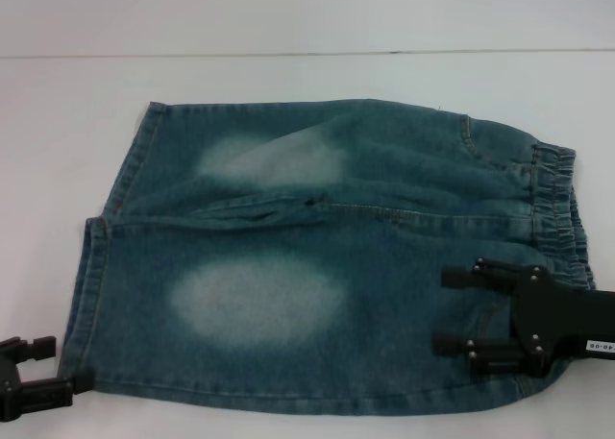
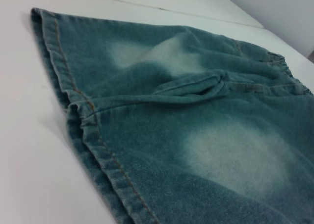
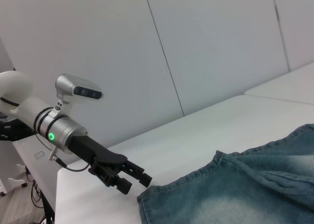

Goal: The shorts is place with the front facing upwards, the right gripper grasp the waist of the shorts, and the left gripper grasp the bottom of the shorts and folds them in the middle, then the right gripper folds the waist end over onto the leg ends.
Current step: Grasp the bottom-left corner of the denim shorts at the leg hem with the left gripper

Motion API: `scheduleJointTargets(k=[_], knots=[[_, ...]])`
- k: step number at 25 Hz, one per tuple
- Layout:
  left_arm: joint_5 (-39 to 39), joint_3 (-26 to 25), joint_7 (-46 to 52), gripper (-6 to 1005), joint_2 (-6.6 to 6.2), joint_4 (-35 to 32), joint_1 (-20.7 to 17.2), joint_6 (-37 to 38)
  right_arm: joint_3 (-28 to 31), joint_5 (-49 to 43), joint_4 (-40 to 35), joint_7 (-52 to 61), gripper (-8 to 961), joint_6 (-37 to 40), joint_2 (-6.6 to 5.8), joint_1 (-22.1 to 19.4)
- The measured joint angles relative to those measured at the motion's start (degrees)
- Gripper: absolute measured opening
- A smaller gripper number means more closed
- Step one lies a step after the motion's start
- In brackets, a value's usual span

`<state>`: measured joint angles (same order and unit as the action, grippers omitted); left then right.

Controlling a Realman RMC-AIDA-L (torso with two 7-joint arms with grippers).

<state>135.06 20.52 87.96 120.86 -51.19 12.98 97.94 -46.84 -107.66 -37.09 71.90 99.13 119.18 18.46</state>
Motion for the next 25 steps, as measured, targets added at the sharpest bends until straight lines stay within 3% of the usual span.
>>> scheduleJointTargets(k=[10, 18, 25], knots=[[0.12, 3.1, 0.19, 857, 0.27, 0.83, 0.62, -1.55, 0.0, 0.0, 0.0, 0.06, 924, -0.1, -0.09, -0.01], [-0.18, 2.58, 0.19, 849, 0.25, -0.34, 0.57, 0.75, 0.0, 0.0, 0.0, 0.14, 924, -0.16, -0.09, -0.09], [0.08, 2.49, 0.19, 841, 0.26, -0.92, 0.13, -1.83, -0.01, 0.0, 0.0, 0.17, 925, -0.17, -0.15, -0.09]])
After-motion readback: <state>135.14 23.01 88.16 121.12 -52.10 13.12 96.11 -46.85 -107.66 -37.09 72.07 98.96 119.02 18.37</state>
